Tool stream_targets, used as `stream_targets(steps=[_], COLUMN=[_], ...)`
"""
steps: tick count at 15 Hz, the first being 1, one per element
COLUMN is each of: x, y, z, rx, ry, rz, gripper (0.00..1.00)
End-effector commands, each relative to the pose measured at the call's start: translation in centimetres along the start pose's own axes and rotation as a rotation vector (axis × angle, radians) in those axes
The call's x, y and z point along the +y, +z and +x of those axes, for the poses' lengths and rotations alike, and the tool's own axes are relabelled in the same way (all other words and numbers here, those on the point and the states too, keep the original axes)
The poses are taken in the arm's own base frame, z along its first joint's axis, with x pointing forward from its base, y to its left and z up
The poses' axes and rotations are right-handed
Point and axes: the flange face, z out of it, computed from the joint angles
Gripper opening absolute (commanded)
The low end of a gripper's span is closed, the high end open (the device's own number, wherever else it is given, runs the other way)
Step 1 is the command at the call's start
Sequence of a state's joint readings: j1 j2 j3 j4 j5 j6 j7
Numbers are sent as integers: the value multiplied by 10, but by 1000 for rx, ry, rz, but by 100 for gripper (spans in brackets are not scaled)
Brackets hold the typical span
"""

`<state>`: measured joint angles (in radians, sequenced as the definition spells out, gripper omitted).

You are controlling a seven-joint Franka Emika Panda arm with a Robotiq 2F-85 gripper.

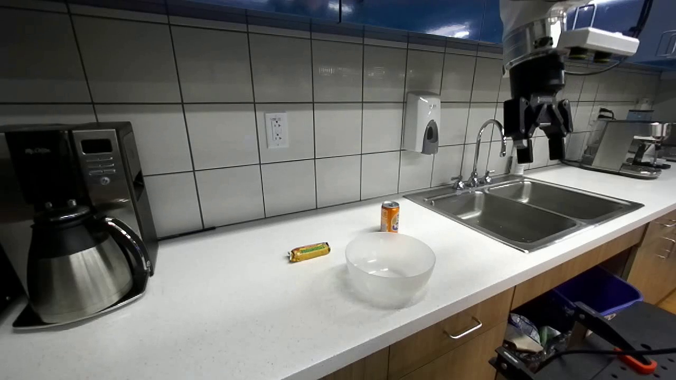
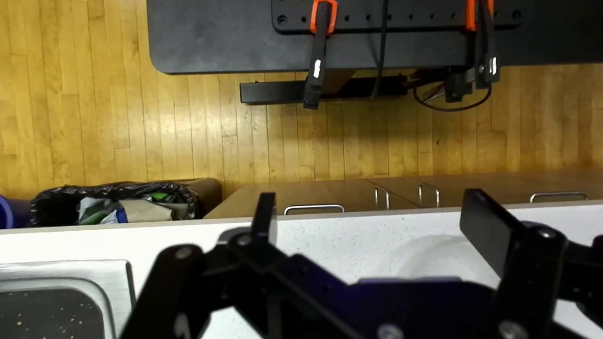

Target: Put the can into the bowl

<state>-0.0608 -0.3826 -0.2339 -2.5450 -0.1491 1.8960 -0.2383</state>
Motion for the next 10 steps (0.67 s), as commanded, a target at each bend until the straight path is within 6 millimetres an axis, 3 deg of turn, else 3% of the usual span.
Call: stream_targets(steps=[1, 10], x=[13, 44], y=[25, 65], z=[19, 97], rx=[47, 131], ry=[56, 126], rz=[-42, -66], gripper=[100, 100])
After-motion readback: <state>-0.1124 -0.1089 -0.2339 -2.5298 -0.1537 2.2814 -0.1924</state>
